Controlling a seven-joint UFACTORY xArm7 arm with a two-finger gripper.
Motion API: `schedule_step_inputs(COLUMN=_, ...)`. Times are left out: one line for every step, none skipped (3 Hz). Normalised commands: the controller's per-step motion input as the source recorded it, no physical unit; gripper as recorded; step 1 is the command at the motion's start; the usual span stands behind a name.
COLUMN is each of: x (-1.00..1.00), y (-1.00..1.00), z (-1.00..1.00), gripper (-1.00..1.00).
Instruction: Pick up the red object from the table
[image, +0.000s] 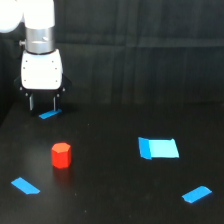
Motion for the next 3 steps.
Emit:
schedule_step_inputs(x=-0.28, y=-0.2, z=0.18, gripper=0.97)
schedule_step_inputs(x=0.07, y=-0.82, z=-0.31, gripper=0.99)
schedule_step_inputs(x=0.17, y=-0.88, z=-0.13, gripper=0.96)
